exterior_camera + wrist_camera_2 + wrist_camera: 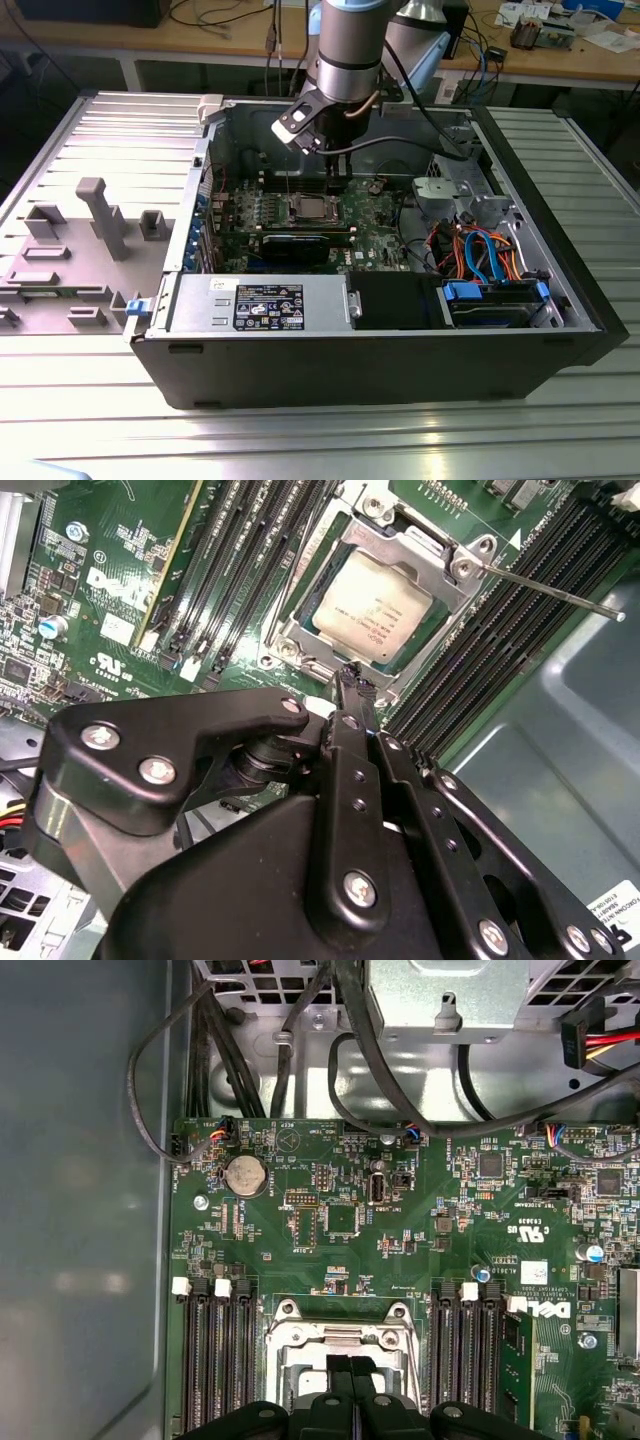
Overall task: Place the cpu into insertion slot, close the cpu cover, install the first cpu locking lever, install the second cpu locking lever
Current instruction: 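Close the cpu cover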
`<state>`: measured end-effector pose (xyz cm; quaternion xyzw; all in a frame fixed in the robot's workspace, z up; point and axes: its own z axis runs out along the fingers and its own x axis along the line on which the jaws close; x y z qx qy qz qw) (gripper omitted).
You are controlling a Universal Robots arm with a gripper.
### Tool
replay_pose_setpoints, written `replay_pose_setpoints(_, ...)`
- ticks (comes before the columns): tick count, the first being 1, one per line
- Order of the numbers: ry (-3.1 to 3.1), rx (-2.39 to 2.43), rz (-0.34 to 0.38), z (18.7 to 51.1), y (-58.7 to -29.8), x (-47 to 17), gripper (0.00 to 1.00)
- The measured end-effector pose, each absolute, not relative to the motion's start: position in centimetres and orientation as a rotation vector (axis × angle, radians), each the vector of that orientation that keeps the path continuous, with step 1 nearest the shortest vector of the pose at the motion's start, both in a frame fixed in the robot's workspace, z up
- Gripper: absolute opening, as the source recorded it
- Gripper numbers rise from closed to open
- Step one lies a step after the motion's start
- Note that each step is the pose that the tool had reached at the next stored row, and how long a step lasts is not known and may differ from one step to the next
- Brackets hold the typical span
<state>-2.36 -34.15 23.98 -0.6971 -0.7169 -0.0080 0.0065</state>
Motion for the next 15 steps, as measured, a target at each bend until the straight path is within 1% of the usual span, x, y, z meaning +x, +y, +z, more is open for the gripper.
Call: replay_pose_setpoints(15, -2.243, -2.181, -0.026, 23.93, -34.15, -2.93, 0.11)
